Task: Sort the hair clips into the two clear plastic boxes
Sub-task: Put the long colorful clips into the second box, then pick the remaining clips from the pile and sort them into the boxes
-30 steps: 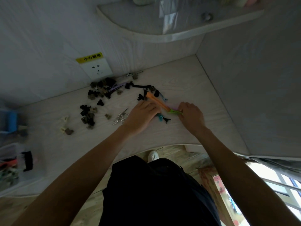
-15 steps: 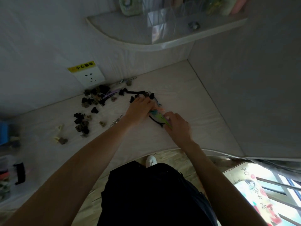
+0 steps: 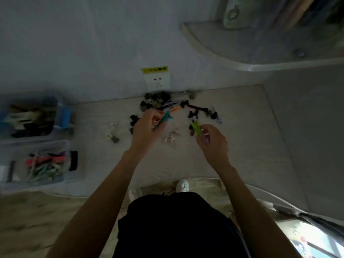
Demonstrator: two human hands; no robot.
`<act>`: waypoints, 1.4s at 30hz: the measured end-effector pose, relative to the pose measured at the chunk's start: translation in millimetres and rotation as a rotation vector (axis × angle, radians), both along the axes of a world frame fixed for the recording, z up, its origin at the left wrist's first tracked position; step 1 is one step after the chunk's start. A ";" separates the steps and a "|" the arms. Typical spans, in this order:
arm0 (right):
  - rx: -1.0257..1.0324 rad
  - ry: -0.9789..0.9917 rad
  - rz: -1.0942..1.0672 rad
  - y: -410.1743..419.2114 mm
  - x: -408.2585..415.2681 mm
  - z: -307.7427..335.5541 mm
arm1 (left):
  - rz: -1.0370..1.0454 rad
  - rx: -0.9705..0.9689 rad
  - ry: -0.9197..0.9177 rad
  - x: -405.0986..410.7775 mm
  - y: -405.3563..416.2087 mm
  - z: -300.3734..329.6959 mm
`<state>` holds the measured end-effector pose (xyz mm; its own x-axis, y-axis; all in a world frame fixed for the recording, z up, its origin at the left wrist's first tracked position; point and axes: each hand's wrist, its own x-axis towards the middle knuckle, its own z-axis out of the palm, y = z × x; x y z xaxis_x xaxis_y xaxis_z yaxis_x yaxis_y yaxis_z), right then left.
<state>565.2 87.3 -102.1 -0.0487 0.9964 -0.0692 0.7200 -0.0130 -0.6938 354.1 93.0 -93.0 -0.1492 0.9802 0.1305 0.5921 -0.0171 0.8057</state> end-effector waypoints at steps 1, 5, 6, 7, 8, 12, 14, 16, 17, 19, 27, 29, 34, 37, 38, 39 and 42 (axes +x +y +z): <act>-0.014 0.036 0.025 0.9 -15.4 5.6 | 0.066 -0.014 -0.041 -16.8 -10.0 6.2; -0.100 0.178 0.172 -6.4 -94.4 21.2 | 0.276 0.005 -0.097 -100.5 -56.5 30.8; -0.105 0.199 0.221 -11.3 -118.9 24.4 | 0.324 0.001 -0.094 -127.8 -71.0 32.7; -0.109 0.213 0.256 -14.6 -139.4 26.6 | 0.355 -0.028 -0.074 -149.7 -83.8 35.0; -0.120 0.238 0.288 -18.3 -161.8 29.3 | 0.379 -0.074 -0.050 -173.3 -97.4 34.4; -0.322 0.444 0.339 -36.2 -254.5 35.9 | 0.340 -0.231 0.125 -255.6 -150.5 25.6; -0.390 0.506 0.346 -44.1 -287.9 39.1 | 0.288 -0.285 0.249 -280.4 -163.6 16.5; -0.382 0.476 0.391 -48.8 -311.9 40.3 | 0.206 -0.323 0.340 -294.4 -168.0 10.4; -0.347 0.441 0.428 -51.5 -324.7 40.7 | 0.155 -0.336 0.385 -300.7 -169.6 10.6; -0.234 0.332 0.523 -53.9 -343.8 39.5 | 0.036 -0.313 0.511 -309.7 -169.0 7.8; 0.154 -0.250 0.855 -60.0 -391.7 23.9 | 0.197 -0.164 0.494 -322.7 -186.7 2.9; 0.180 -0.257 0.906 -61.5 -391.4 21.5 | 0.295 -0.140 0.453 -319.2 -192.2 4.0; 0.255 -0.033 0.775 -60.8 -336.9 28.3 | 0.322 -0.055 0.391 -275.8 -172.6 13.4; 0.289 -0.048 0.589 -56.0 -268.7 28.7 | 0.128 -0.018 0.359 -225.0 -138.6 15.4; 0.271 -0.061 0.520 -53.7 -242.2 25.1 | 0.029 -0.030 0.332 -205.0 -126.4 14.2; 0.238 -0.072 0.444 -51.4 -213.0 20.9 | -0.076 -0.046 0.317 -182.2 -114.0 11.1; 0.159 -0.145 0.239 -43.1 -131.0 5.4 | -0.312 -0.099 0.331 -119.5 -76.7 0.8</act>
